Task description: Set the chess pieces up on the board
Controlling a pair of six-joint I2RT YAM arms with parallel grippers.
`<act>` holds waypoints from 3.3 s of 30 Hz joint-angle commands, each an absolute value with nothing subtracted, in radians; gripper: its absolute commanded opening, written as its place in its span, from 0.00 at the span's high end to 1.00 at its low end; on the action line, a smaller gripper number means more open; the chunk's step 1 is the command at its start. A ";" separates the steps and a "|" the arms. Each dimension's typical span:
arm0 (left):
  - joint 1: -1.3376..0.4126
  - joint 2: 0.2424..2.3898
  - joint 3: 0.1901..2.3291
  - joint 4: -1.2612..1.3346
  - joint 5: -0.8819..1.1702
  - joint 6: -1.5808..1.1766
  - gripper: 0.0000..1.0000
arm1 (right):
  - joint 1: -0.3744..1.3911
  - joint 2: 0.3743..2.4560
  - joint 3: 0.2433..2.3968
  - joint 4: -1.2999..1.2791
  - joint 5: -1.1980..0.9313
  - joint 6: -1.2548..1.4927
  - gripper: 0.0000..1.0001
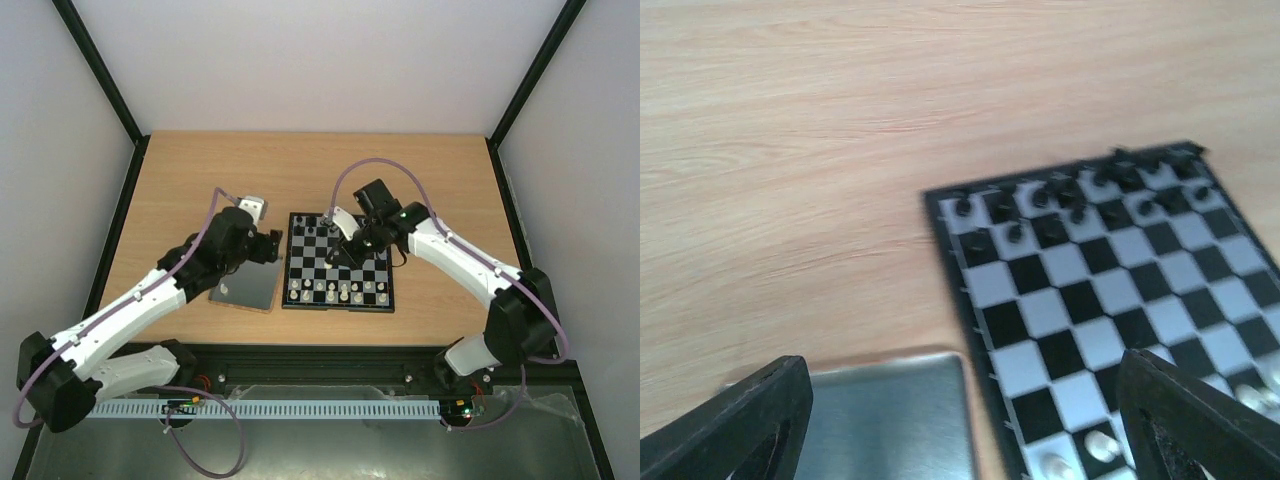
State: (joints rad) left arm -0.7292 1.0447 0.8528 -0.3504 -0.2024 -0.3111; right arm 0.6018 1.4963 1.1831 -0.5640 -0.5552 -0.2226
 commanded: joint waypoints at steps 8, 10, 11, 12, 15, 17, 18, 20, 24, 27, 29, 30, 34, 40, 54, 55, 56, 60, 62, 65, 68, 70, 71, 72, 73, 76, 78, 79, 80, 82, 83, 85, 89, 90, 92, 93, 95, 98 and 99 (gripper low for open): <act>-0.368 1.112 0.834 -0.310 -0.041 -0.377 0.17 | 0.764 1.432 0.988 -0.344 -0.221 -0.378 0.96; -0.316 1.100 0.826 -0.309 -0.021 -0.385 0.17 | 0.796 1.435 0.962 -0.312 -0.180 -0.395 0.96; -0.294 1.092 0.820 -0.310 -0.018 -0.389 0.17 | 0.810 1.432 0.937 -0.292 -0.168 -0.404 0.96; -0.275 1.083 0.814 -0.310 -0.016 -0.392 0.17 | 0.822 1.430 0.920 -0.270 -0.162 -0.408 0.95; -0.249 1.059 0.797 -0.308 -0.016 -0.394 0.17 | 0.833 1.430 0.894 -0.236 -0.174 -0.407 0.96; -0.248 1.051 0.791 -0.308 -0.019 -0.393 0.17 | 0.839 1.437 0.887 -0.226 -0.180 -0.407 0.96; -0.248 1.051 0.787 -0.308 -0.017 -0.392 0.17 | 0.842 1.441 0.883 -0.219 -0.181 -0.407 0.96; -0.247 1.054 0.789 -0.310 -0.017 -0.393 0.17 | 0.845 1.448 0.877 -0.208 -0.182 -0.407 0.96; -0.247 1.063 0.793 -0.314 -0.014 -0.394 0.17 | 0.850 1.465 0.879 -0.195 -0.195 -0.401 0.95; -0.247 1.065 0.794 -0.314 -0.011 -0.394 0.17 | 0.861 1.479 0.881 -0.188 -0.196 -0.400 0.95; -0.246 1.066 0.793 -0.314 -0.011 -0.394 0.17 | 0.873 1.489 0.878 -0.189 -0.198 -0.404 0.95; -0.247 1.066 0.793 -0.314 -0.011 -0.394 0.17 | 0.880 1.494 0.877 -0.189 -0.199 -0.407 0.95; -0.246 1.068 0.793 -0.317 -0.012 -0.394 0.17 | 0.898 1.520 0.872 -0.193 -0.202 -0.416 0.95; -0.246 1.071 0.791 -0.318 -0.010 -0.396 0.17 | 0.898 1.547 0.871 -0.184 -0.181 -0.411 0.95; -0.244 1.083 0.794 -0.319 0.003 -0.396 0.17 | 0.898 1.595 0.879 -0.183 -0.178 -0.407 0.94; -0.245 1.083 0.794 -0.319 0.003 -0.396 0.17 | 0.897 1.596 0.878 -0.182 -0.176 -0.407 0.93; -0.245 1.084 0.794 -0.319 0.004 -0.396 0.17 | 0.897 1.597 0.877 -0.181 -0.174 -0.405 0.93; -0.245 1.086 0.795 -0.319 0.007 -0.395 0.17 | 0.899 1.598 0.878 -0.183 -0.170 -0.401 0.85; -0.245 1.087 0.794 -0.320 0.008 -0.396 0.17 | 0.899 1.592 0.879 -0.183 -0.171 -0.398 0.82; -0.243 1.089 0.794 -0.320 0.010 -0.396 0.18 | 0.899 1.579 0.885 -0.186 -0.169 -0.389 0.78; -0.243 1.092 0.794 -0.319 0.011 -0.396 0.18 | 0.898 1.561 0.893 -0.196 -0.171 -0.383 0.76; -0.244 1.094 0.794 -0.320 0.013 -0.394 0.18 | 0.898 1.544 0.896 -0.203 -0.177 -0.381 0.75; -0.245 1.096 0.794 -0.320 0.014 -0.394 0.18 | 0.897 1.535 0.897 -0.206 -0.181 -0.381 0.74; -0.244 1.099 0.793 -0.320 0.015 -0.394 0.18 | 0.898 1.527 0.899 -0.210 -0.186 -0.381 0.74; -0.244 1.102 0.794 -0.321 0.017 -0.394 0.18 | 0.899 1.520 0.899 -0.211 -0.190 -0.381 0.74; -0.244 1.111 0.795 -0.321 0.023 -0.393 0.18 | 0.898 1.519 0.907 -0.225 -0.196 -0.377 0.73; -0.244 1.113 0.796 -0.323 0.021 -0.393 0.18 | 0.898 1.509 0.913 -0.231 -0.197 -0.372 0.73; -0.243 1.114 0.796 -0.324 0.018 -0.395 0.18 | 0.898 1.502 0.919 -0.236 -0.201 -0.368 0.73; -0.245 1.113 0.790 -0.325 0.005 -0.404 0.20 | 0.898 1.491 0.925 -0.242 -0.203 -0.367 0.73; -0.243 1.119 0.783 -0.356 -0.037 -0.450 0.24 | 0.897 1.463 0.940 -0.262 -0.200 -0.364 0.73; -0.243 1.130 0.792 -0.399 -0.059 -0.481 0.27 | 0.893 1.442 0.945 -0.272 -0.194 -0.363 0.73; -0.244 1.159 0.812 -0.503 -0.075 -0.534 0.32 | 0.880 1.395 0.942 -0.288 -0.188 -0.356 0.73; -0.244 1.196 0.812 -0.650 -0.012 -0.537 0.43 | 0.822 1.277 0.893 -0.281 -0.199 -0.324 0.71; -0.244 1.198 0.806 -0.674 0.004 -0.533 0.46 | 0.809 1.260 0.878 -0.276 -0.204 -0.321 0.71; -0.245 1.198 0.791 -0.707 0.024 -0.525 0.50 | 0.787 1.210 0.846 -0.261 -0.214 -0.308 0.69; -0.246 1.199 0.787 -0.722 0.025 -0.523 0.52 | 0.778 1.193 0.830 -0.250 -0.213 -0.306 0.69; -0.250 1.202 0.787 -0.742 0.023 -0.521 0.56 | 0.768 1.168 0.805 -0.226 -0.203 -0.304 0.69; -0.271 1.229 0.809 -0.771 0.013 -0.508 0.58 | 0.760 1.147 0.784 -0.207 -0.177 -0.312 0.69; -0.279 1.254 0.822 -0.789 0.001 -0.496 0.59 | 0.759 1.141 0.781 -0.202 -0.166 -0.315 0.69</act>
